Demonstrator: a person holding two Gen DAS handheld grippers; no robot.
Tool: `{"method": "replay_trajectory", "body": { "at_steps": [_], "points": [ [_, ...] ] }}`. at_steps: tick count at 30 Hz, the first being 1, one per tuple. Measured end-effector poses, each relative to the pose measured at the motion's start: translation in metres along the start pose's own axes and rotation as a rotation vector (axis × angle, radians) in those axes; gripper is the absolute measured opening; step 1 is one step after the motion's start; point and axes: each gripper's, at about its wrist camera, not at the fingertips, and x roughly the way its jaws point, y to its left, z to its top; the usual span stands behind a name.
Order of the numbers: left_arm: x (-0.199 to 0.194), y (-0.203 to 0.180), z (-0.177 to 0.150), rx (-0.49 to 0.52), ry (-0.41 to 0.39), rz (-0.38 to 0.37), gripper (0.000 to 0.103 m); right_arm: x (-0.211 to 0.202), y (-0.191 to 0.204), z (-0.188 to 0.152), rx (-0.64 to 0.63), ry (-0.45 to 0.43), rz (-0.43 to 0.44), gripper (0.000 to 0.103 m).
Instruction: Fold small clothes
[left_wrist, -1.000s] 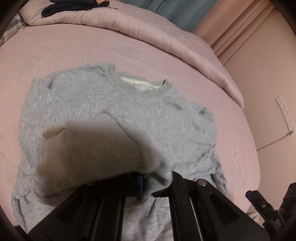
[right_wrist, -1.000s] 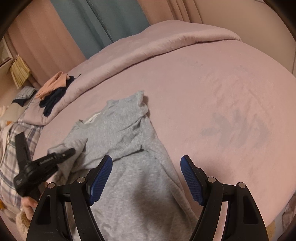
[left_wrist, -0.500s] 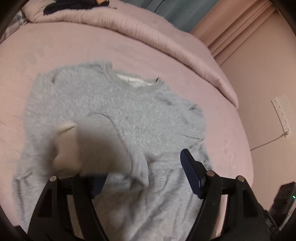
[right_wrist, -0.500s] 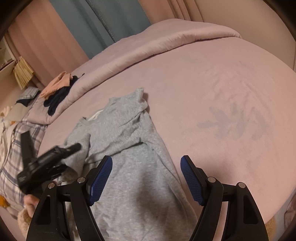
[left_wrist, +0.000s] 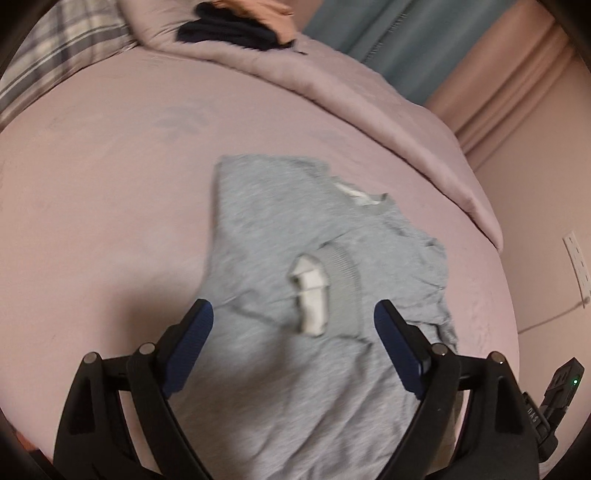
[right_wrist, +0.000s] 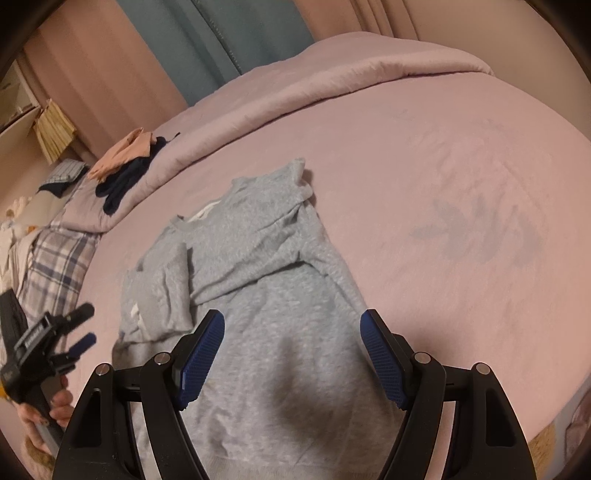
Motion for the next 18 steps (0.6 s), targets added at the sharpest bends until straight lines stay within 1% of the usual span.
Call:
{"method": "replay_trajectory", "body": {
  "at_steps": [5, 9, 12, 14, 18],
  "points": [
    [-0.006, 0.035, -0.021, -0.063, 0.028, 0.060, 0.091, 0.000, 0.018, -0.003, -0.054, 0.014, -0.006, 0.076],
    [-0.004, 0.057, -0.042, -0.082, 0.080, 0.079, 0.090, 0.004, 0.032, -0.007, -0.103, 0.021, -0.012, 0.076],
    [-0.001, 0.064, -0.052, -0.080, 0.110, 0.074, 0.088, 0.009, 0.031, -0.010, -0.105, 0.041, -0.024, 0.076],
    [0.002, 0.069, -0.058, -0.090, 0.126, 0.073, 0.084, 0.011, 0.027, -0.011, -0.088, 0.054, -0.031, 0.076],
    [0.003, 0.066, -0.058, -0.067, 0.116, 0.079, 0.083, 0.010, 0.019, -0.011, -0.064, 0.055, -0.060, 0.076]
  ]
}}
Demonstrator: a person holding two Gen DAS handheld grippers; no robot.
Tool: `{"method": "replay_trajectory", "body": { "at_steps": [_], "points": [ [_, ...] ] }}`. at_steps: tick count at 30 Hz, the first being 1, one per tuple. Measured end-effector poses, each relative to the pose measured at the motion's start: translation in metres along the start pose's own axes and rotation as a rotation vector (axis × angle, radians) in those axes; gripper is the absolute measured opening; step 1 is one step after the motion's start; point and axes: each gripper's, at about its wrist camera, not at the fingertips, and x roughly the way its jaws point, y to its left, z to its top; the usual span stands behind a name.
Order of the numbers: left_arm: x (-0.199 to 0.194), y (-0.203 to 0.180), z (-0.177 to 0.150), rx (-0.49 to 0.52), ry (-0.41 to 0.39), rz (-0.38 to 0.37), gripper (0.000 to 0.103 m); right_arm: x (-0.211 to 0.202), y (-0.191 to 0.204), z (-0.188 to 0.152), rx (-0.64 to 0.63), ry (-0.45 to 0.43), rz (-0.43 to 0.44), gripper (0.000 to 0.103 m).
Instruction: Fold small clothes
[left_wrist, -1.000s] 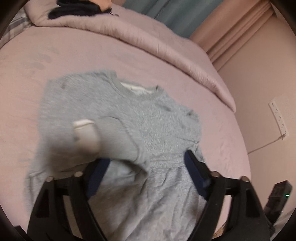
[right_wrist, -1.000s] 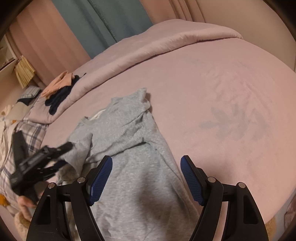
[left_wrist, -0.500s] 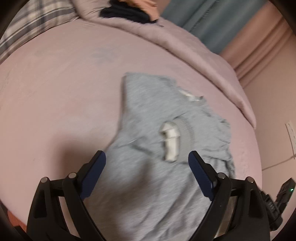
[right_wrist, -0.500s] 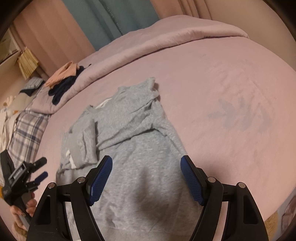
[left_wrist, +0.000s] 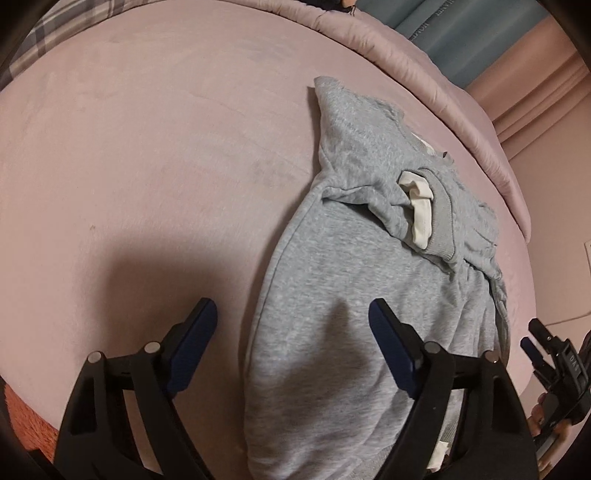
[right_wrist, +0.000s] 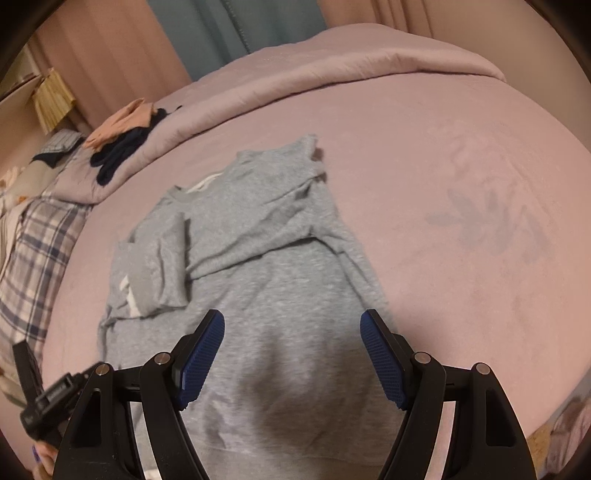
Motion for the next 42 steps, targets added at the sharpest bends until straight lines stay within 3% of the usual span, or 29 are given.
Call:
{"method": "replay_trajectory", "body": {
  "at_steps": [5, 8, 13, 15, 19, 23, 24, 25, 27, 32, 37, 42],
  "points": [
    [0.009, -0.003, 0.000, 0.000, 0.027, -0.021, 0.057, -0.003, 0.008, 0.000, -0.034, -0.010, 0.002, 0.075],
    [0.009, -0.004, -0.005, 0.030, 0.029, -0.008, 0.051, -0.001, 0.012, 0.001, -0.059, -0.014, -0.012, 0.075],
    [0.006, 0.000, -0.013, 0.015, 0.068, -0.060, 0.051, 0.001, -0.003, -0.004, -0.046, 0.005, -0.059, 0.075],
    [0.004, 0.000, -0.018, 0.024, 0.079, -0.070, 0.044, 0.004, -0.013, -0.009, -0.051, 0.024, -0.092, 0.075],
    [0.006, 0.001, -0.029, 0.028, 0.102, -0.094, 0.014, 0.010, -0.040, -0.025, -0.017, 0.087, -0.118, 0.075],
    [0.004, 0.003, -0.034, 0.011, 0.095, -0.107, 0.007, 0.012, -0.058, -0.035, -0.006, 0.125, -0.131, 0.075],
    [0.001, 0.002, -0.035, 0.016, 0.090, -0.103, 0.007, 0.013, -0.061, -0.037, -0.004, 0.129, -0.122, 0.062],
    [-0.001, 0.000, -0.036, 0.021, 0.086, -0.100, 0.007, 0.015, -0.063, -0.039, -0.007, 0.144, -0.095, 0.034],
    [-0.009, 0.000, -0.038, 0.030, 0.075, -0.081, 0.006, 0.016, -0.064, -0.044, -0.010, 0.165, -0.029, 0.010],
    [-0.031, 0.010, -0.051, 0.058, 0.069, 0.000, 0.003, -0.010, -0.064, -0.056, -0.045, 0.133, 0.007, 0.009],
    [-0.046, 0.037, -0.073, 0.001, 0.100, -0.012, 0.002, -0.034, -0.074, -0.072, -0.029, 0.148, 0.056, 0.009],
    [-0.049, 0.033, -0.072, -0.025, 0.084, -0.062, 0.000, -0.028, -0.074, -0.071, -0.011, 0.133, 0.026, 0.009]
  ]
}}
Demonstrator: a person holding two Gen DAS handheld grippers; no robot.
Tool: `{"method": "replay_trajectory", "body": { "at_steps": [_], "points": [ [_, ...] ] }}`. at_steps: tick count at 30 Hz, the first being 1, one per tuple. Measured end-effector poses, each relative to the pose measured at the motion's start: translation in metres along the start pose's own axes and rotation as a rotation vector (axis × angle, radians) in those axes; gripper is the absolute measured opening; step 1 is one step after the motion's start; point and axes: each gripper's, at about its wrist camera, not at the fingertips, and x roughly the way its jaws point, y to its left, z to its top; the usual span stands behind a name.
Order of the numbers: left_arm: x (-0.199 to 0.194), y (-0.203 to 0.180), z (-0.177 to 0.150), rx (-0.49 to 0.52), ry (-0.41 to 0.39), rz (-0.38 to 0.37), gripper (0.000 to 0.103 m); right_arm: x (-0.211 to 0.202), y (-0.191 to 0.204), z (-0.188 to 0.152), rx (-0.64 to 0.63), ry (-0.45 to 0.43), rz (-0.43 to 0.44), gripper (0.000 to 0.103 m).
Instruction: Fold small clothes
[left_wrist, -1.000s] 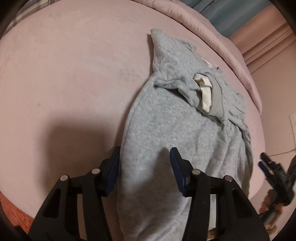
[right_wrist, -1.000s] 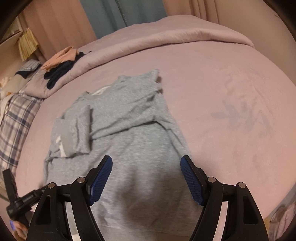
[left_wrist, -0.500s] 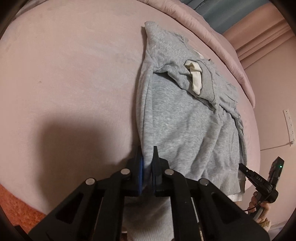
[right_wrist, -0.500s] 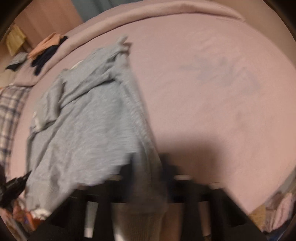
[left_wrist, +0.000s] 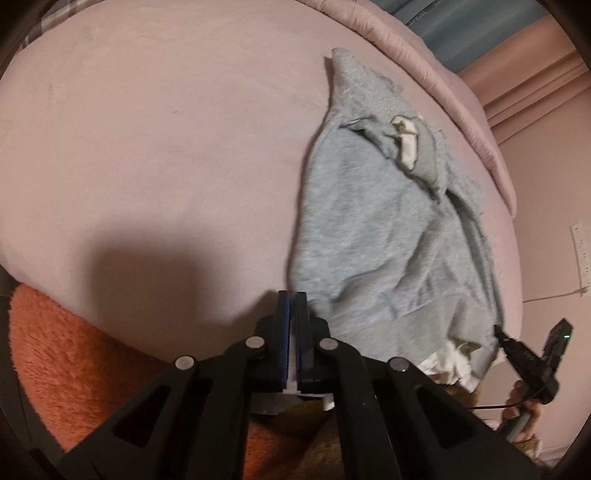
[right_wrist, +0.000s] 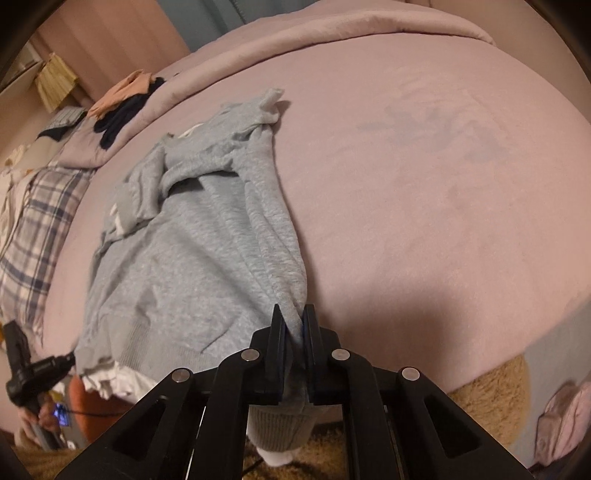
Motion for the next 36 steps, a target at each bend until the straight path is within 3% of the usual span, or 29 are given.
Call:
{"method": "replay_trajectory", "body": {
  "at_steps": [3, 5, 6, 9, 10, 11, 16, 23, 28, 31, 32, 33, 34, 35, 36],
  "points": [
    [-0.006, -0.015, 0.004, 0.039, -0.032, -0.031, 0.015, 0.009, 0.005, 0.010, 0.001, 0.018, -0.039, 0.009],
    [-0.003, -0.023, 0.009, 0.050, -0.024, -0.051, 0.048, 0.007, 0.006, 0.010, -0.006, 0.012, -0.043, 0.009],
    [0.002, -0.026, 0.010, 0.049, -0.010, -0.060, 0.051, 0.006, 0.004, 0.009, -0.003, 0.010, -0.039, 0.009],
    [0.022, -0.031, 0.012, 0.058, 0.052, -0.065, 0.049, 0.007, 0.001, 0.009, 0.016, 0.008, -0.034, 0.009],
    [0.029, -0.029, 0.011, 0.056, 0.055, -0.055, 0.040, 0.006, 0.000, 0.008, 0.018, 0.008, -0.033, 0.009],
    [0.031, -0.029, 0.010, 0.061, 0.051, -0.034, 0.018, 0.007, 0.000, 0.008, 0.019, 0.008, -0.031, 0.009],
    [0.020, -0.027, 0.004, 0.069, 0.063, -0.032, 0.009, 0.006, 0.000, 0.007, 0.019, 0.010, -0.025, 0.009],
    [-0.024, -0.026, -0.013, 0.099, 0.049, -0.025, 0.009, -0.015, 0.000, 0.006, 0.023, 0.004, 0.026, 0.009],
    [-0.008, -0.020, -0.016, 0.106, 0.113, 0.007, 0.011, -0.016, 0.000, 0.001, 0.009, 0.029, 0.000, 0.009],
    [0.001, -0.032, -0.012, 0.139, 0.091, 0.050, 0.017, -0.008, 0.002, 0.003, -0.005, 0.041, -0.065, 0.009],
    [0.002, -0.036, -0.010, 0.146, 0.081, 0.053, 0.014, -0.006, 0.005, 0.004, -0.020, 0.042, -0.096, 0.011],
    [0.001, -0.042, -0.004, 0.160, 0.061, 0.054, 0.016, -0.005, 0.008, 0.007, -0.030, 0.043, -0.115, 0.020],
    [0.001, -0.044, -0.002, 0.169, 0.050, 0.049, 0.023, -0.006, 0.014, 0.011, -0.045, 0.036, -0.139, 0.037],
    [-0.001, -0.048, 0.003, 0.177, 0.031, 0.039, 0.038, -0.007, 0.019, 0.014, -0.062, 0.025, -0.159, 0.047],
    [-0.004, -0.053, 0.010, 0.181, 0.007, 0.029, 0.046, -0.010, 0.028, 0.019, -0.094, -0.005, -0.186, 0.057]
  ]
}}
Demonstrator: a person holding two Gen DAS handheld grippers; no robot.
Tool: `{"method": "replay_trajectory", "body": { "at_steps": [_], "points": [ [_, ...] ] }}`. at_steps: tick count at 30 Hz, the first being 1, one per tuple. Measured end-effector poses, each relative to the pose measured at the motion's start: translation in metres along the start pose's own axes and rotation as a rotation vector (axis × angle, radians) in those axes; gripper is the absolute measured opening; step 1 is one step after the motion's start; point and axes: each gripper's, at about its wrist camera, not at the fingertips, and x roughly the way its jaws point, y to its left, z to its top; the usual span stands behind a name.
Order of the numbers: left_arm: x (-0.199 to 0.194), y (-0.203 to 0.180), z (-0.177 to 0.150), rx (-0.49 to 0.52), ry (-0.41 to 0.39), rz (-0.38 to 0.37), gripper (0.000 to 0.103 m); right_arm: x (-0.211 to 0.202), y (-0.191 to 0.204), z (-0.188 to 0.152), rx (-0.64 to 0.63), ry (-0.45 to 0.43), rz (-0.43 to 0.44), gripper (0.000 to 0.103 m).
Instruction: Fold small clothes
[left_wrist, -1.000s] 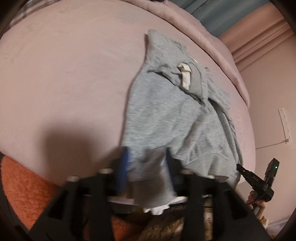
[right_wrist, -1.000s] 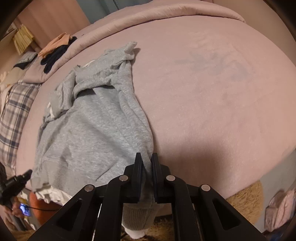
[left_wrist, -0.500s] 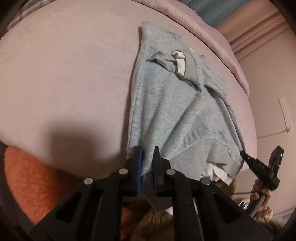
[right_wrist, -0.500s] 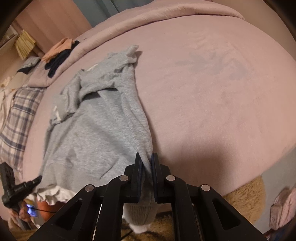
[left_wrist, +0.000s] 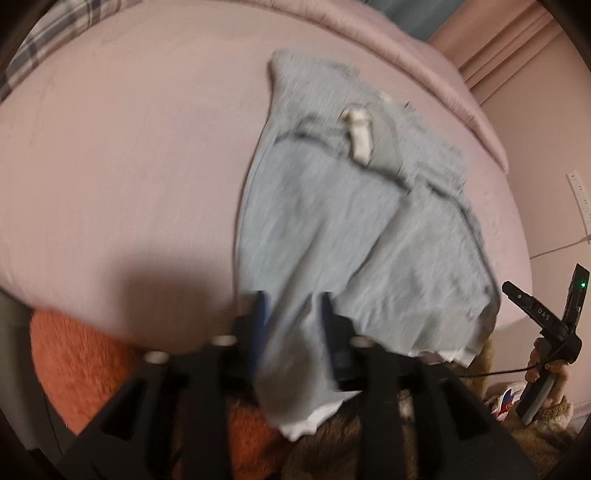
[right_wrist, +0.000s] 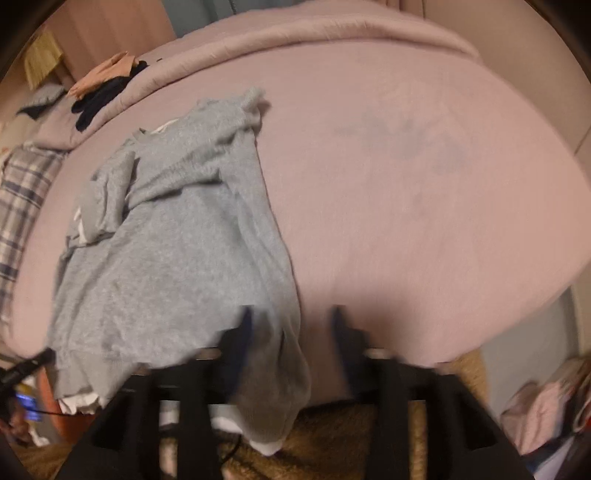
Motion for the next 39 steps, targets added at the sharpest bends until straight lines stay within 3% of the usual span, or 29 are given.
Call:
{"method": "replay_trajectory", "body": {
  "at_steps": [1, 2, 9, 11, 17, 22, 32, 36, 39],
  "points": [
    [-0.001, -0.001, 0.002, 0.001, -0.016, -0.003, 0.060, -0.004, 0.005, 0.004, -0.026, -0.025, -0.013, 0.057],
    [-0.002, -0.003, 0.008, 0.004, -0.039, -0.006, 0.062, -0.008, 0.013, 0.010, -0.061, -0.050, -0.021, 0.057],
    [0.003, -0.020, 0.050, -0.006, -0.139, 0.001, 0.067, -0.013, 0.092, 0.049, -0.281, -0.150, 0.048, 0.057],
    [0.002, -0.019, 0.054, -0.013, -0.148, 0.000, 0.067, -0.013, 0.116, 0.059, -0.325, -0.169, 0.107, 0.057],
    [0.000, -0.014, 0.069, -0.023, -0.180, 0.020, 0.069, 0.023, 0.188, 0.077, -0.444, -0.145, 0.198, 0.057],
    [0.001, -0.010, 0.074, -0.040, -0.176, 0.028, 0.070, 0.061, 0.230, 0.081, -0.459, -0.053, 0.228, 0.058],
    [0.001, -0.007, 0.080, -0.054, -0.170, 0.030, 0.072, 0.096, 0.255, 0.068, -0.466, 0.009, 0.191, 0.056],
    [0.002, -0.010, 0.083, -0.045, -0.172, 0.034, 0.072, 0.094, 0.246, 0.069, -0.430, 0.003, 0.219, 0.041],
    [0.004, -0.011, 0.086, -0.045, -0.172, 0.035, 0.072, 0.085, 0.234, 0.075, -0.382, 0.014, 0.286, 0.037]
  ]
}}
